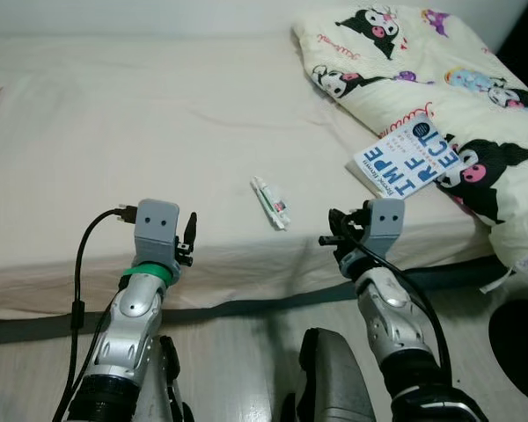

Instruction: Clean up the room

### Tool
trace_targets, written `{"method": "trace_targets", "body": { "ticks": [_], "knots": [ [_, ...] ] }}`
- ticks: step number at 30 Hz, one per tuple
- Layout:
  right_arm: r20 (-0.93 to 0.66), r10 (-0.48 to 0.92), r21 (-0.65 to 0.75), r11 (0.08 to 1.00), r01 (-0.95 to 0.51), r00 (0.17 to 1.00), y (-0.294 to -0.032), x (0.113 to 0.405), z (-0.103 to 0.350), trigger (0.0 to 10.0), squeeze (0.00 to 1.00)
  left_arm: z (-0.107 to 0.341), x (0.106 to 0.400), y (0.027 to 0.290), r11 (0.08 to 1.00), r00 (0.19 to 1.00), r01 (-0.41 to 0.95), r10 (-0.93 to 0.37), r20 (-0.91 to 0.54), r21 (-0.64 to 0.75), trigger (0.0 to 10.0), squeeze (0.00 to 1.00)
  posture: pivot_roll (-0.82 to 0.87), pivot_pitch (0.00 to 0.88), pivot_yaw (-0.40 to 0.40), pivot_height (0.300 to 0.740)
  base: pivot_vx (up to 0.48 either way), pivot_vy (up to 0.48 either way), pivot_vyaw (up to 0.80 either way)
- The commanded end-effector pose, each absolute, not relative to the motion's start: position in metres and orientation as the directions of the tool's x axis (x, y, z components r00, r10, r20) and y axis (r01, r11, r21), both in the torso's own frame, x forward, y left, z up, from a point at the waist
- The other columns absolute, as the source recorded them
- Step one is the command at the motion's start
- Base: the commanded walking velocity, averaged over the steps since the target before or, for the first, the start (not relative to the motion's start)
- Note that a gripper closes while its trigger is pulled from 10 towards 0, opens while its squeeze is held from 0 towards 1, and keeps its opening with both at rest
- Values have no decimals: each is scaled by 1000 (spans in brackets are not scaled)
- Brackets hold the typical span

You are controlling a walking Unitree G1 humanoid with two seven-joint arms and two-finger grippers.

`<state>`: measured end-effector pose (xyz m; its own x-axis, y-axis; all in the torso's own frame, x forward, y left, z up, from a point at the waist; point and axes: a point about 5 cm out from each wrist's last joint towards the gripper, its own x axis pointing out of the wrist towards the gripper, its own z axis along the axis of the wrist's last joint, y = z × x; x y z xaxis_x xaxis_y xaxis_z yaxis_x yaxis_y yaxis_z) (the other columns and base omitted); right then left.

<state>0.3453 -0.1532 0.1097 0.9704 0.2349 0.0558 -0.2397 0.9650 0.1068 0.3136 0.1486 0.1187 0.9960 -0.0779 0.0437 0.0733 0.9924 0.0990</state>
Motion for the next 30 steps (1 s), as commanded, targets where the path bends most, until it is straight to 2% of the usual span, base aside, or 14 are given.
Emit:
{"method": "trace_targets", "body": {
  "ticks": [1,3,4,5,6,28,29,30],
  "knots": [
    [40,254,88,962,-257,966,-155,347,107,10000,0,113,309,150,991,997,74,-77,16,114,10000,0,37,128,27,556,0,0,0],
    [36,262,78,961,-264,964,-155,348,108,10000,0,114,308,150,991,997,75,-77,16,115,10000,0,37,128,27,556,0,0,0],
    [33,269,83,959,-271,963,-156,350,108,10000,541,115,307,150,991,997,75,-77,19,115,10000,0,48,156,30,556,0,0,0],
    [31,275,87,957,-277,961,-156,351,108,10000,541,117,307,150,991,997,75,-77,21,115,10000,0,50,160,30,556,0,0,0],
    [27,275,96,956,-276,961,-157,353,109,10000,1000,119,305,151,990,997,74,-78,26,116,10000,0,57,173,33,556,0,0,0],
    [-134,347,244,919,-308,928,-146,385,125,10000,1000,165,282,171,991,995,19,-32,97,131,10000,0,213,307,49,556,0,0,0],
    [-146,349,233,921,-311,926,-145,387,127,10000,714,168,280,172,991,995,15,-28,98,131,10000,0,222,315,48,556,0,0,0],
    [-158,348,213,926,-312,924,-144,389,130,10000,0,170,278,173,991,995,9,-22,98,132,10000,0,231,323,48,556,0,0,0]
  ]
}}
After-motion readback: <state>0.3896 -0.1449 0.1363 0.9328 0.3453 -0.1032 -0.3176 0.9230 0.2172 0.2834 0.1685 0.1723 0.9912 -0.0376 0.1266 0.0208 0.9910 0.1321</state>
